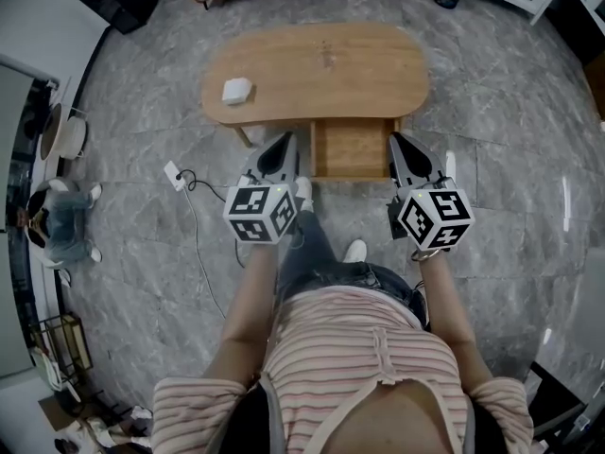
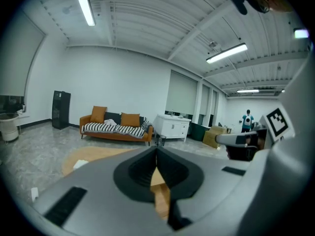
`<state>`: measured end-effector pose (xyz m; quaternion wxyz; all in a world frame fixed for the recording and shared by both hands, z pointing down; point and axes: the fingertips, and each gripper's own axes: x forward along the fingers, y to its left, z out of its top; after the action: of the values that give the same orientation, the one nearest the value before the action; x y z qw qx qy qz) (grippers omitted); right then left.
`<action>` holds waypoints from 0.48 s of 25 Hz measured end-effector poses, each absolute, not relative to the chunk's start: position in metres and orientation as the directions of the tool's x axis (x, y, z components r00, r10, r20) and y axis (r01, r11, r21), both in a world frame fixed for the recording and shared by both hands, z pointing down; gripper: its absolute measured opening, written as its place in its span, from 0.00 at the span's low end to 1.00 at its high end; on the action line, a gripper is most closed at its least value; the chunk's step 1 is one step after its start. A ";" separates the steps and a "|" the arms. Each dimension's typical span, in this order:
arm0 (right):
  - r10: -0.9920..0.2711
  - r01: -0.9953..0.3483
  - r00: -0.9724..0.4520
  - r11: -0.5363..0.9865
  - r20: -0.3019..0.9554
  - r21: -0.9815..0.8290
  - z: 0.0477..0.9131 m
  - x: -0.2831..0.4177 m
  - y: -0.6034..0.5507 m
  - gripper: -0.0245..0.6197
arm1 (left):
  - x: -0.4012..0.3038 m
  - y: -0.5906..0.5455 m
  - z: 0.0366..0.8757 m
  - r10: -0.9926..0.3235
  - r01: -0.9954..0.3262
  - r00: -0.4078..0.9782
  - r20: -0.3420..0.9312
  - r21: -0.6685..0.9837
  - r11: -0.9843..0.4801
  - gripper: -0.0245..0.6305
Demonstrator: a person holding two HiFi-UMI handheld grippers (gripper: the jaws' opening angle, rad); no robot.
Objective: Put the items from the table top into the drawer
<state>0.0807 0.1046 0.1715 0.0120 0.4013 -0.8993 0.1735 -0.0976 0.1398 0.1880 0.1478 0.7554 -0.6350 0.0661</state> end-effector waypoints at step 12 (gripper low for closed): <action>-0.732 -0.762 -0.640 0.567 0.234 -0.313 0.195 0.021 0.015 0.05 | -0.152 0.032 0.222 -0.900 -0.963 0.260 0.350 0.165 -0.213 0.06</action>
<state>0.0209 0.0154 0.1953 0.0386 0.4222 -0.8843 0.1957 -0.1515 0.0325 0.2219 0.1760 0.7738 -0.6019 0.0892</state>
